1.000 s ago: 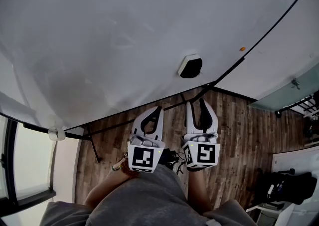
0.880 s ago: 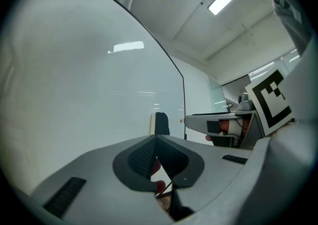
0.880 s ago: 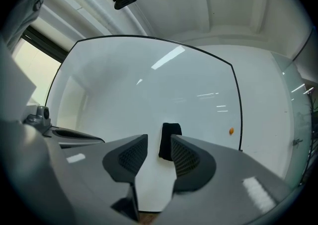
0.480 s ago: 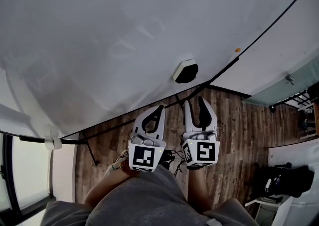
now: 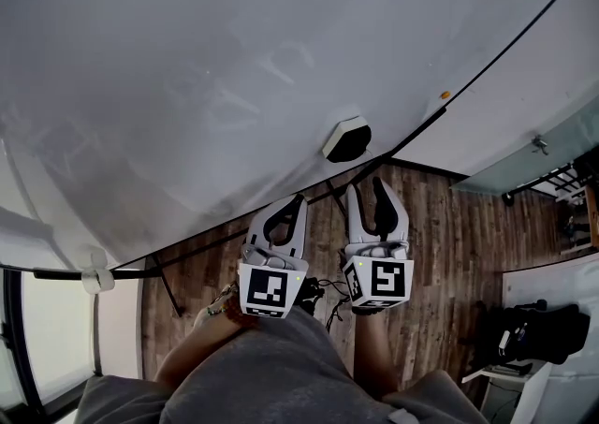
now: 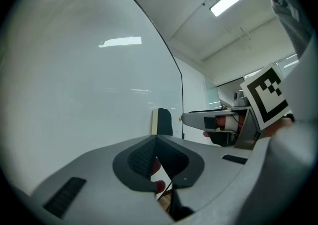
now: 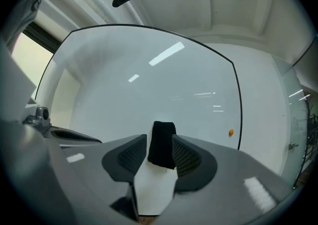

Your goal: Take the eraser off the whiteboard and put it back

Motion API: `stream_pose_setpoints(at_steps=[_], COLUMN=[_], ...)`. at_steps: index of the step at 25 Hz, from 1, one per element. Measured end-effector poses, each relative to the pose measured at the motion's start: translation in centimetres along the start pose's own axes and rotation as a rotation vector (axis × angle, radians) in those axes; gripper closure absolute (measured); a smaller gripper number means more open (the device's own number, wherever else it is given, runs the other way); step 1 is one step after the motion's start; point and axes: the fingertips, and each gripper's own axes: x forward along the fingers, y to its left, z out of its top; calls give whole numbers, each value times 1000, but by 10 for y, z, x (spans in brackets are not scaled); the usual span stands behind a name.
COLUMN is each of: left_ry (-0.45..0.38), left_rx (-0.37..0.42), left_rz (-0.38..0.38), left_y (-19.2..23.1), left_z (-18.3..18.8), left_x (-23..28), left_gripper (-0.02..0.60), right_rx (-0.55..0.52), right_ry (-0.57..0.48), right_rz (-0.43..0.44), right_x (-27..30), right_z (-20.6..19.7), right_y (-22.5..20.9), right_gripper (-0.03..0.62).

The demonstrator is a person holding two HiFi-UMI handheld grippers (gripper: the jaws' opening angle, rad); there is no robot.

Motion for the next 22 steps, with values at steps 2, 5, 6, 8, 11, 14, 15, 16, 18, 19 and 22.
stream_pose_setpoints(at_steps=[2, 5, 6, 8, 11, 14, 15, 16, 18, 19, 22], left_ry=[-5, -12, -12, -14, -14, -12, -13, -13, -12, -11, -7], left_rx=[9, 10, 11, 9, 6, 1, -1, -2, -3, -4, -4], left_rz=[-11, -25, -28, -33, -38, -41, -41, -43, -48, -51, -56], left_y=[-1, -1, 0, 1, 3, 5, 6, 6, 6, 6, 7], left_z=[2, 2, 2, 1, 0, -1, -1, -1, -2, -3, -4], left_x=[2, 7, 9, 12, 14, 16, 18, 19, 22, 23, 26], left_gripper=[574, 574, 574, 575, 574, 575, 574, 575, 574, 575, 575], right_rx=[-4, -6, -4, -4, -1, 3, 4, 6, 9, 11, 13], right_ry=[4, 10, 11, 15, 27, 38, 41, 43, 51, 54, 59], right_rz=[-1, -2, -2, 1, 0, 0, 0, 0, 2, 4, 7], right_x=[3, 8, 10, 13, 16, 18, 19, 20, 23, 25, 28], right_z=[-1, -4, -5, -7, -11, -15, -16, -18, -21, -22, -24], right_y=[-1, -2, -2, -2, -3, -4, -4, -5, -6, -7, -6], right_gripper=[421, 414, 410, 410, 404, 402, 401, 399, 398, 395, 387])
